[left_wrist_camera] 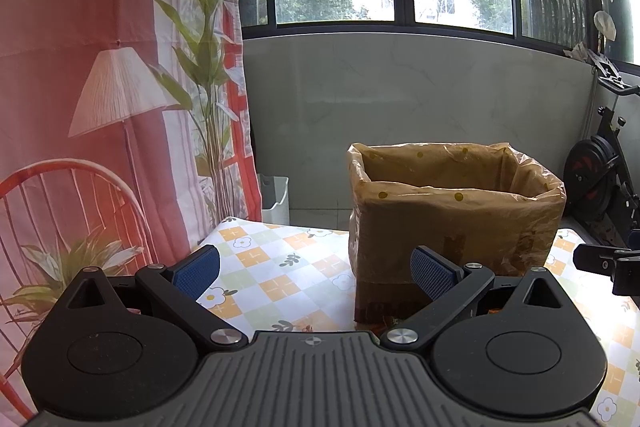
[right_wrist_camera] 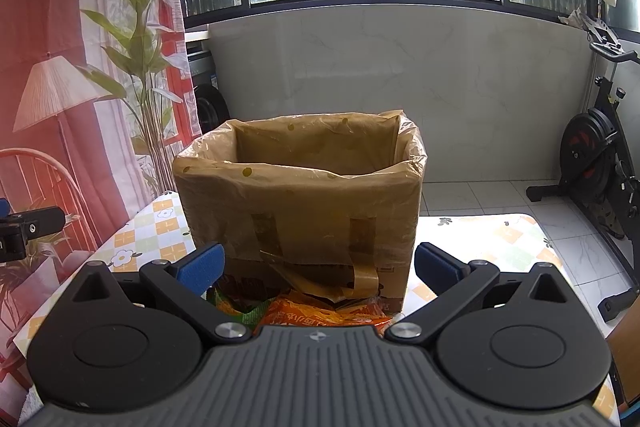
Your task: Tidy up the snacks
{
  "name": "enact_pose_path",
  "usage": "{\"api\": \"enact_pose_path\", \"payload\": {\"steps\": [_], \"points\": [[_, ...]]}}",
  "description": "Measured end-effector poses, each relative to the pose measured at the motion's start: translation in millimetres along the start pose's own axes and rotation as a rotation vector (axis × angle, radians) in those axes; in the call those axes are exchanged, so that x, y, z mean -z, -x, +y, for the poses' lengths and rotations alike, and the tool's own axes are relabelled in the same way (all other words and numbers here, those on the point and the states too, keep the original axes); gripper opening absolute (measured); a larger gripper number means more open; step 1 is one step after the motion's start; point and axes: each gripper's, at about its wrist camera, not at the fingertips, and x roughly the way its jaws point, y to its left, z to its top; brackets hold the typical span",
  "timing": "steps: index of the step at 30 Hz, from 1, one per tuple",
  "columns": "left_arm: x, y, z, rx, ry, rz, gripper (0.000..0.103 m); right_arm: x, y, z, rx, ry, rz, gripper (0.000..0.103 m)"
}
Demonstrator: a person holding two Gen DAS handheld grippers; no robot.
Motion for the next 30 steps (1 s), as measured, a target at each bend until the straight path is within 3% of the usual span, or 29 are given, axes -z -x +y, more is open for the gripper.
{"api": "enact_pose_path", "payload": {"steps": [30], "points": [[0.8, -0.2, 2.5, -0.003, 0.012, 0.006, 0.102, -0.5, 0.1, 1.8, 0.003, 0.002, 0.0, 0.103]]}}
